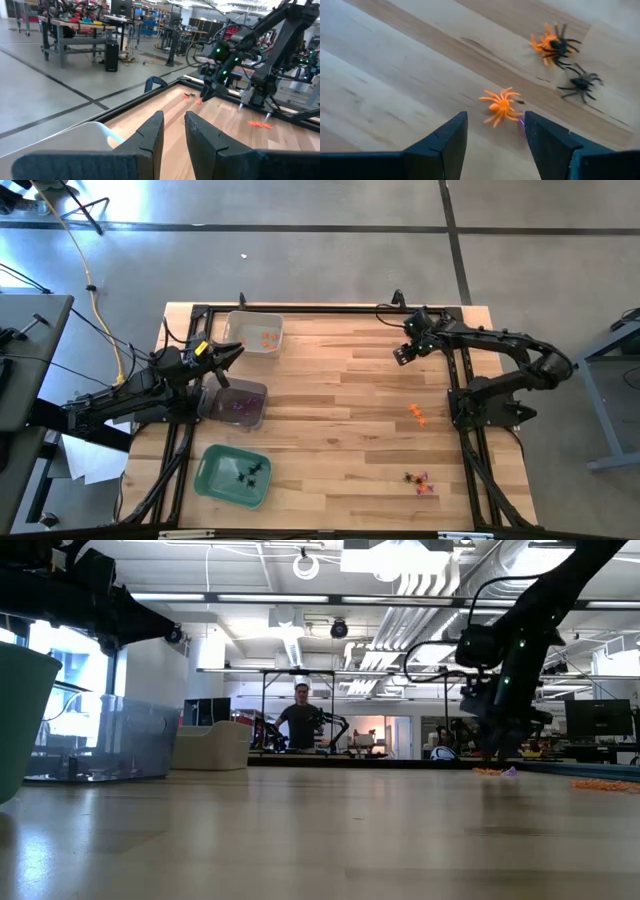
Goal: Sort Halloween decoration
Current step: Put the top right orange spider into the gray bin
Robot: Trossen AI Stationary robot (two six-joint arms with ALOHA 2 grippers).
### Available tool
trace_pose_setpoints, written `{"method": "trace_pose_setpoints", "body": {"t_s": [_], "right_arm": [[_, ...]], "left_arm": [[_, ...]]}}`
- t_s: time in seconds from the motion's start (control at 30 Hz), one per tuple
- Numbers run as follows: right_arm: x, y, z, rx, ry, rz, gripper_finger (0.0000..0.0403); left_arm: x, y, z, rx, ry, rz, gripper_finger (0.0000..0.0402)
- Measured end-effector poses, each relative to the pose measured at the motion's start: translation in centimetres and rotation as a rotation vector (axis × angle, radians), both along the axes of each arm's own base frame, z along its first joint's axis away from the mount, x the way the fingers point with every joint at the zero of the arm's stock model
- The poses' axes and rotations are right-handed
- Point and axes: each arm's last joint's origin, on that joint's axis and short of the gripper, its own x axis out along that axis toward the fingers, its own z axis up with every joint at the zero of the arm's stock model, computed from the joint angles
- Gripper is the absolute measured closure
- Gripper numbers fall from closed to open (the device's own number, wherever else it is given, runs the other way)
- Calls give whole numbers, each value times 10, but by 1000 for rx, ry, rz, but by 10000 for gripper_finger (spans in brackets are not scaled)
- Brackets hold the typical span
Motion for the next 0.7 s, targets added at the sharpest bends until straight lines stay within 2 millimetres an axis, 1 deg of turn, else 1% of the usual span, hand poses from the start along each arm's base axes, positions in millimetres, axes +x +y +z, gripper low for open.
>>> {"method": "trace_pose_setpoints", "body": {"t_s": [0.13, 0.27, 0.57, 0.7], "right_arm": [[6, -6, -17, 29, 29, 0, 210], [9, -9, -29, 65, 67, 1, 210], [10, -7, -29, 60, 76, -8, 211], [10, -7, -29, 65, 74, -18, 230]], "left_arm": [[0, 0, 0, 0, 0, 0, 337], [0, 0, 0, 0, 0, 0, 337], [0, 0, 0, 9, 4, 2, 337], [0, 0, 1, 12, -4, 3, 337]]}}
